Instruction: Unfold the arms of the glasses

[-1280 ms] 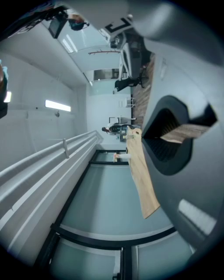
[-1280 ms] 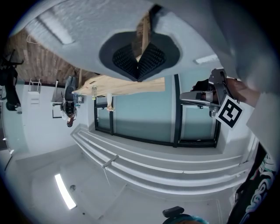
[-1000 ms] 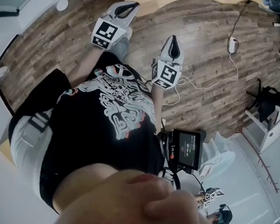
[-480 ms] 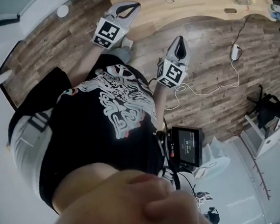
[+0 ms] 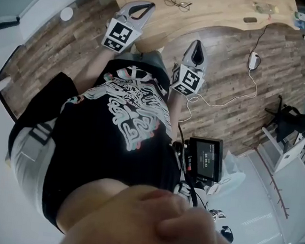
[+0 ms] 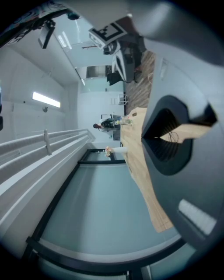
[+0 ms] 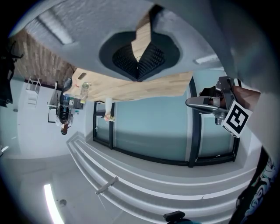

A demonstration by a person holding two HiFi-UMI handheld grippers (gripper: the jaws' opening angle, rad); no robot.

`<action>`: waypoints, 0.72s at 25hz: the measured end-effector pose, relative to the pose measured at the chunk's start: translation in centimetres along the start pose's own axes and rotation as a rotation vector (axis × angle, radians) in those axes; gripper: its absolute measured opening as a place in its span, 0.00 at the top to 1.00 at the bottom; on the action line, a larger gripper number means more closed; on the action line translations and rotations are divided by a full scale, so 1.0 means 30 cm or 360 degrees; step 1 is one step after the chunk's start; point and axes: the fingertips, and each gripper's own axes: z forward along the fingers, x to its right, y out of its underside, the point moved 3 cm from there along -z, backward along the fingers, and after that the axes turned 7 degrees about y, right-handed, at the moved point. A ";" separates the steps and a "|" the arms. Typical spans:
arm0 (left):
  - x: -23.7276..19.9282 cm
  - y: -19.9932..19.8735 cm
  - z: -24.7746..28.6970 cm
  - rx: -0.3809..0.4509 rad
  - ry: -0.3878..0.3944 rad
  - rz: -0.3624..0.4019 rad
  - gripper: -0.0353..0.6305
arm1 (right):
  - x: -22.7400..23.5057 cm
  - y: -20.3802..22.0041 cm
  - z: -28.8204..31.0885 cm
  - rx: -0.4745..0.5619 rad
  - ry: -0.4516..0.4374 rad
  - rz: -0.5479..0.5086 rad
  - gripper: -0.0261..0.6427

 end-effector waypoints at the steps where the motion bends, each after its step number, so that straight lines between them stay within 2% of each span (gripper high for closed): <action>1: -0.012 -0.008 0.018 0.0004 0.0000 -0.0001 0.96 | 0.006 -0.008 0.021 0.0000 -0.0003 -0.0003 0.96; 11: -0.119 -0.062 0.141 0.0014 0.0006 -0.0002 0.96 | 0.036 -0.042 0.168 -0.0031 -0.0007 0.0005 0.96; 18: -0.175 -0.021 0.212 -0.0044 0.0011 -0.0059 0.96 | 0.058 -0.029 0.256 -0.0082 -0.0031 0.0017 0.96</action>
